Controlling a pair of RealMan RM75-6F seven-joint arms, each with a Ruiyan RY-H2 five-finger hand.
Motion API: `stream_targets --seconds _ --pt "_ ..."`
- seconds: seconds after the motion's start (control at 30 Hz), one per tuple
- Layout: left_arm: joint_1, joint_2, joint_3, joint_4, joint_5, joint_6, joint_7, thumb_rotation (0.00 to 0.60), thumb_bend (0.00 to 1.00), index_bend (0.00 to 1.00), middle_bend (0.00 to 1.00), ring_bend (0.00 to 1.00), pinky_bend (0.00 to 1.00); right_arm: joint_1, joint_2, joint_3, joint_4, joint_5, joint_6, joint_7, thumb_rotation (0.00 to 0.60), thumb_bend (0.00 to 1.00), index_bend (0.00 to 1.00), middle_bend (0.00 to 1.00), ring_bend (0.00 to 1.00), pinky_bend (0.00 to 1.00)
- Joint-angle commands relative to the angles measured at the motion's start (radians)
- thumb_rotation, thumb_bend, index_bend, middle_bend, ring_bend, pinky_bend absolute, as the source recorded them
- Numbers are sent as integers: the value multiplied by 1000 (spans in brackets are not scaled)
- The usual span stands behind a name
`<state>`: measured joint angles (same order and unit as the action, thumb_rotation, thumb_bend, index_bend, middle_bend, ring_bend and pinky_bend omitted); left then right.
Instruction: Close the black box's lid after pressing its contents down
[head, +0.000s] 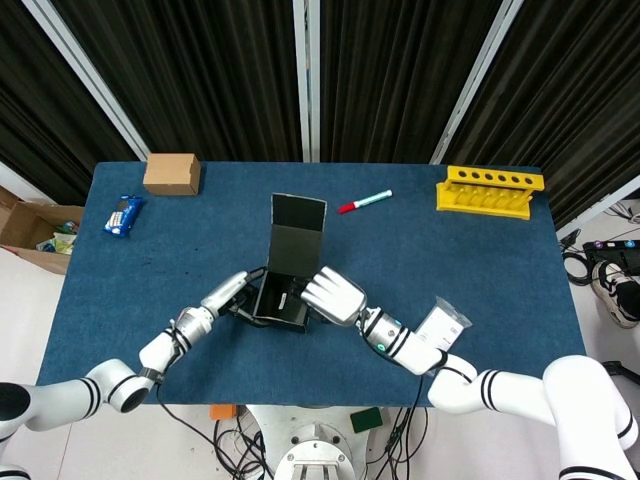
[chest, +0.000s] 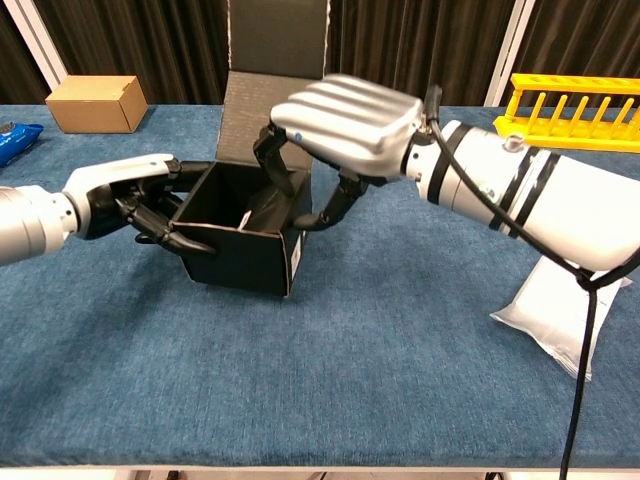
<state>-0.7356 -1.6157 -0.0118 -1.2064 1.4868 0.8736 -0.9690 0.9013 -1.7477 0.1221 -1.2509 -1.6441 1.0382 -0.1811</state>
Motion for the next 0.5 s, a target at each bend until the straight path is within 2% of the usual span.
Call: stream_targets --seconds 0.03,0.33,0.5 --pt "12 -37 -3 40 -16 4 43 600 0 467 449 759 928 -3 -19 -18 28 -4 2 13 600 203 596 449 857 1000" --pt "19 -63 -8 68 -12 8 69 600 0 466 448 759 928 13 -57 -38 105 -26 -2 17 600 204 591 445 857 1000" --pt "19 -65 -10 68 -5 9 66 600 0 467 448 759 928 30 -74 -43 153 -44 -1 9 600 248 591 448 857 1000"
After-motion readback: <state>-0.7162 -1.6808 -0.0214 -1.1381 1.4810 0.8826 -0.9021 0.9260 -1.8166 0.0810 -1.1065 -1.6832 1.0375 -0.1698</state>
